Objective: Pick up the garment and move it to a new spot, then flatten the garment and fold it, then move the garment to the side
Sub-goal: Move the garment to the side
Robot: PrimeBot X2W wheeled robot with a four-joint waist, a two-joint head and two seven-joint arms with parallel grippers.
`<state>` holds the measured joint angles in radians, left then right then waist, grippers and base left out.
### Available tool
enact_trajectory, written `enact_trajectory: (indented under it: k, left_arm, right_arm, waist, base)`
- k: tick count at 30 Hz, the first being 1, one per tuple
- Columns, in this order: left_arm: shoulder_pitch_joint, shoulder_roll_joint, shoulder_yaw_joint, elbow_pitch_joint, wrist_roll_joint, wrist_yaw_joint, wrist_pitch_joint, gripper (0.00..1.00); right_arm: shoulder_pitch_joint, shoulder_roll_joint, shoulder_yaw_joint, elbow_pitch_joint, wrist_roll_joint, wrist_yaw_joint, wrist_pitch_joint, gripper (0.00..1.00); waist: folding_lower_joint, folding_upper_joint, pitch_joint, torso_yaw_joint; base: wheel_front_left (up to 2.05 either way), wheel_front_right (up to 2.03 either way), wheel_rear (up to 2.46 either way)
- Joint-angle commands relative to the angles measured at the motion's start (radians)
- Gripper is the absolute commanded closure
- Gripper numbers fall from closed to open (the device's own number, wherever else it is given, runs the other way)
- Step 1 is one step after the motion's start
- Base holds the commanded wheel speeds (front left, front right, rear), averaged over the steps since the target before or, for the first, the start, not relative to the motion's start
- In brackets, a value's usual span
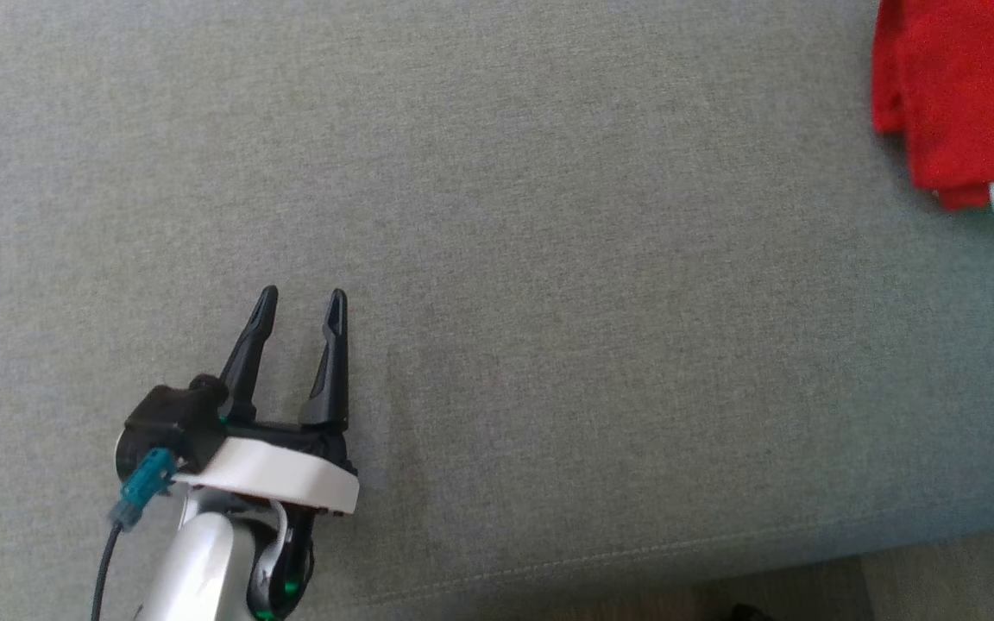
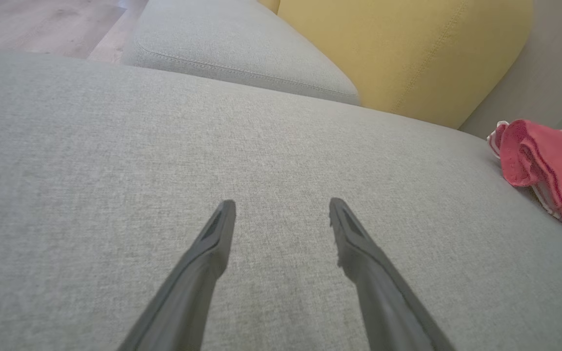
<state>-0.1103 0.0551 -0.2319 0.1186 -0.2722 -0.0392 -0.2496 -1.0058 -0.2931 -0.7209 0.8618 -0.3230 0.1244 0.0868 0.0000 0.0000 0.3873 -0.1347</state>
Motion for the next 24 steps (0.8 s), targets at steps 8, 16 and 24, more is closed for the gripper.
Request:
enact_trajectory:
  k: [8,16,24]
  left_arm:
    - [-0.03,-0.004,0.036,-0.019,0.016,-0.007,-0.012,0.0]
    - [-0.051,-0.004,0.065,-0.033,0.022,-0.001,-0.012,0.0]
    - [-0.075,-0.005,0.128,-0.028,0.002,0.035,-0.012,0.0]
  right_arm:
    - [-0.043,0.05,-0.001,-0.007,-0.051,0.006,-0.062,0.0]
    - [-0.037,0.095,0.147,0.046,0.046,0.006,-0.182,0.0]
    - [0.052,0.171,0.402,0.037,0.228,0.006,-0.304,0.0]
  waist:
    - [0.0,0.0,-0.004,-0.015]
    - [0.0,0.0,-0.066,-0.019]
    - [0.0,0.0,-0.181,-0.019]
  base:
    - [0.0,0.0,0.0]
    - [0.0,0.0,0.0]
    - [0.0,0.0,0.0]
